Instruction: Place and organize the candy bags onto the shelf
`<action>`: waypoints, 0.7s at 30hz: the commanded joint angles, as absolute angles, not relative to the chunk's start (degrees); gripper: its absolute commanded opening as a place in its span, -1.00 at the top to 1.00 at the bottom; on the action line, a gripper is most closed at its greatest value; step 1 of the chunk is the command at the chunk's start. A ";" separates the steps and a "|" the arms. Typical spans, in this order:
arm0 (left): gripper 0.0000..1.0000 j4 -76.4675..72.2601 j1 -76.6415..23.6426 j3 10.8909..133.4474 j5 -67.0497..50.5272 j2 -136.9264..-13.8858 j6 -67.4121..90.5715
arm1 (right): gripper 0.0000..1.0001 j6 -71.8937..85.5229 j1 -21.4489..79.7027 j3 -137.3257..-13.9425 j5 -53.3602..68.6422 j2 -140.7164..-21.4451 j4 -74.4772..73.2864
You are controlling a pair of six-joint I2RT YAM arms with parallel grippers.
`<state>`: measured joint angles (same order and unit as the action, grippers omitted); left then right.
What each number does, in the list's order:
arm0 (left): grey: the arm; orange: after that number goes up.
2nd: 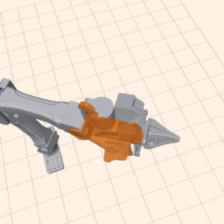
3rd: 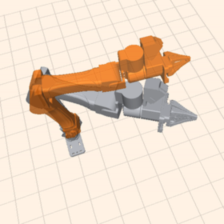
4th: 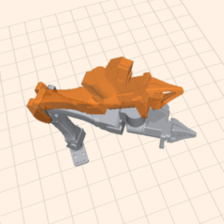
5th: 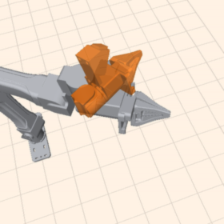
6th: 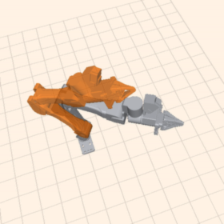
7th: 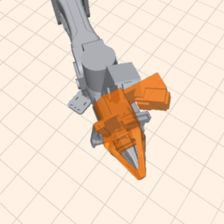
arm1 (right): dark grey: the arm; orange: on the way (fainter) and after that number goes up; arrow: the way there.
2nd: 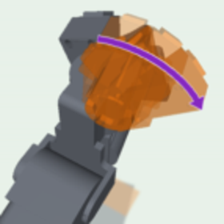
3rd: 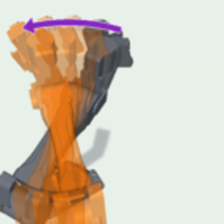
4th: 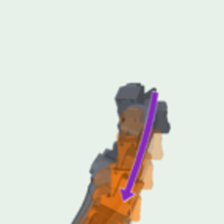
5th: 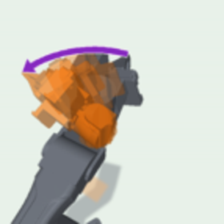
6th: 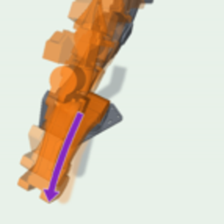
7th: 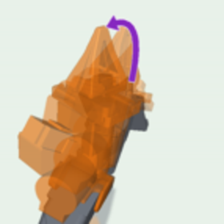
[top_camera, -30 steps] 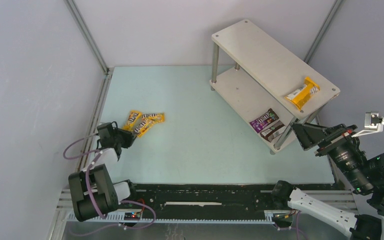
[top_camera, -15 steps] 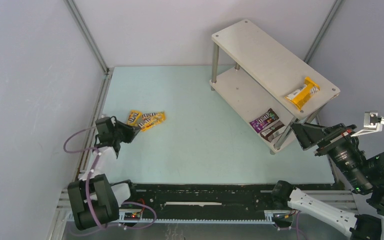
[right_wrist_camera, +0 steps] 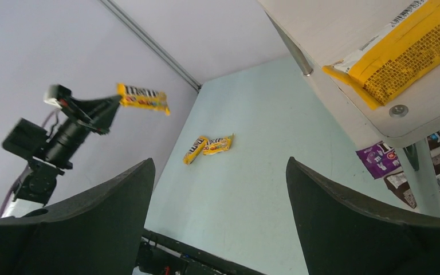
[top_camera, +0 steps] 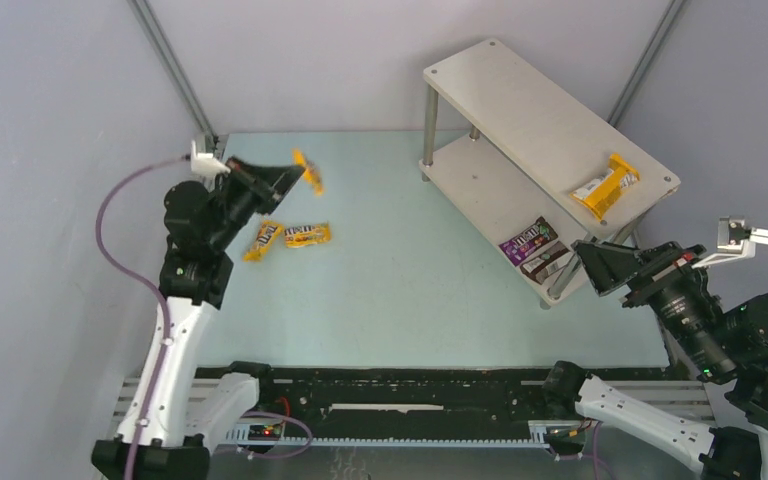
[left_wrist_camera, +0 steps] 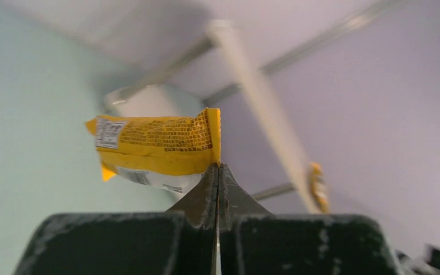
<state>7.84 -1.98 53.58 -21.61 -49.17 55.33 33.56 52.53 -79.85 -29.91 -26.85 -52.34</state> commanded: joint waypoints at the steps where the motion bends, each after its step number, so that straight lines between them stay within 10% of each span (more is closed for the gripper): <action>1: 1.00 -1.22 -13.87 68.20 -20.09 -56.08 59.91 | -0.86 33.36 52.65 -79.62 -30.89 -26.41 -48.50; 21: 1.00 -8.30 -47.09 140.35 -13.66 -118.11 73.22 | -0.82 35.58 52.39 -80.95 -30.77 -22.24 -46.03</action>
